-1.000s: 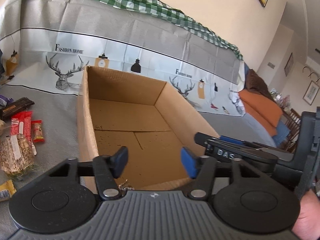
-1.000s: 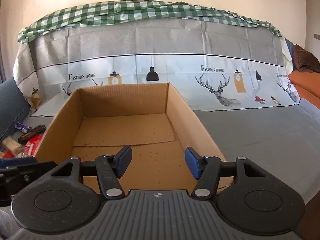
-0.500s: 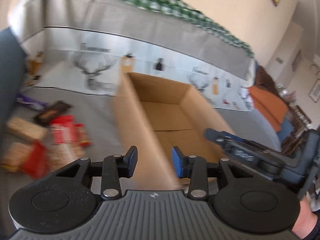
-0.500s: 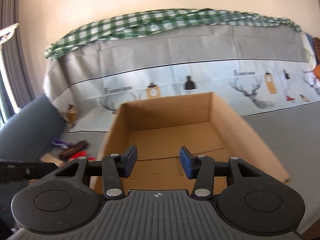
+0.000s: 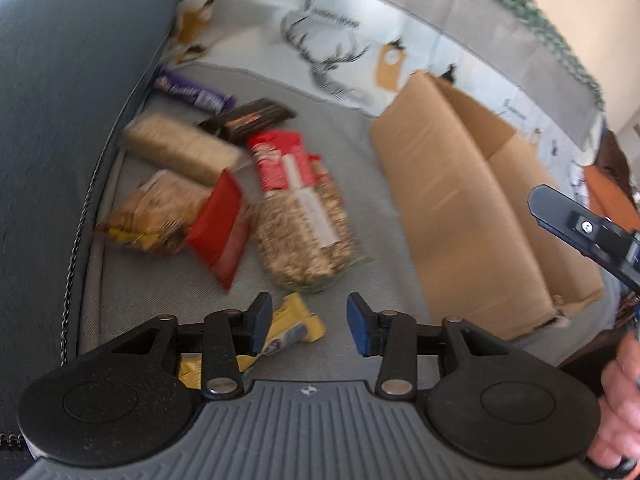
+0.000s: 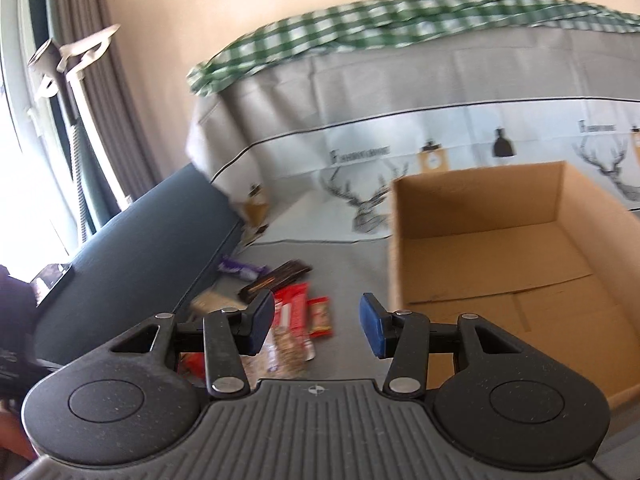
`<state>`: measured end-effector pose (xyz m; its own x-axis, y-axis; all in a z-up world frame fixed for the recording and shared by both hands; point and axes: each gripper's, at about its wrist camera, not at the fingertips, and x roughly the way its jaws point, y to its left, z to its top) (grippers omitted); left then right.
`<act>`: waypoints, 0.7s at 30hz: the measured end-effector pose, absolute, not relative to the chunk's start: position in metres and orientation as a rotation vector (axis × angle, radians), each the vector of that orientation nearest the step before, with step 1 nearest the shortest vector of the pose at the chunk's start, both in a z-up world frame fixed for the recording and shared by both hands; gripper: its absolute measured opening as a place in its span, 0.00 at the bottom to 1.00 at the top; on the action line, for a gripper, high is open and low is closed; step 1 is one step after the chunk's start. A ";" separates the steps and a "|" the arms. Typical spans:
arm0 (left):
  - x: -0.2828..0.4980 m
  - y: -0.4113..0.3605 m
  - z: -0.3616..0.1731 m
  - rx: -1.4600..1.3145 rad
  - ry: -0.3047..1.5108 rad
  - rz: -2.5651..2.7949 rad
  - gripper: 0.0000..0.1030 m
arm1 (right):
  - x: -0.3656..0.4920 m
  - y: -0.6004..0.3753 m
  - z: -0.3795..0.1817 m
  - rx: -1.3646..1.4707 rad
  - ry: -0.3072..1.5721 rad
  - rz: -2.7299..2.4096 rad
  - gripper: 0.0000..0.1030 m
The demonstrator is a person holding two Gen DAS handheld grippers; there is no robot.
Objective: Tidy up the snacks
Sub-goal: 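Grasp the yellow snack bar with the left gripper while the right grasps the clear nut bag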
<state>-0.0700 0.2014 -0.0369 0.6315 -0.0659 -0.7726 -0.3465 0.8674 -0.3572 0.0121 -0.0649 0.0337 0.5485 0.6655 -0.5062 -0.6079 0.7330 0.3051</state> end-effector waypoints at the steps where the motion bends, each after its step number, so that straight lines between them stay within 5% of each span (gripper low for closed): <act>1: -0.068 0.203 -0.039 -0.523 0.887 0.174 0.54 | 0.012 -0.059 0.032 0.091 0.648 0.765 0.48; 12: -0.062 0.208 -0.065 -0.500 1.116 0.194 0.57 | 0.023 -0.027 0.010 0.082 0.747 0.780 0.66; 14: -0.064 0.202 -0.065 -0.473 1.142 0.180 0.46 | 0.026 -0.019 0.004 0.067 0.771 0.783 0.70; 15: -0.065 0.199 -0.064 -0.460 1.143 0.179 0.27 | 0.027 -0.014 0.001 0.056 0.781 0.786 0.71; 16: -0.068 0.198 -0.063 -0.455 1.139 0.193 0.20 | 0.026 -0.008 -0.002 0.030 0.775 0.784 0.77; 21: -0.087 0.208 -0.053 -0.511 1.083 0.289 0.14 | 0.022 0.022 -0.014 -0.075 0.766 0.808 0.84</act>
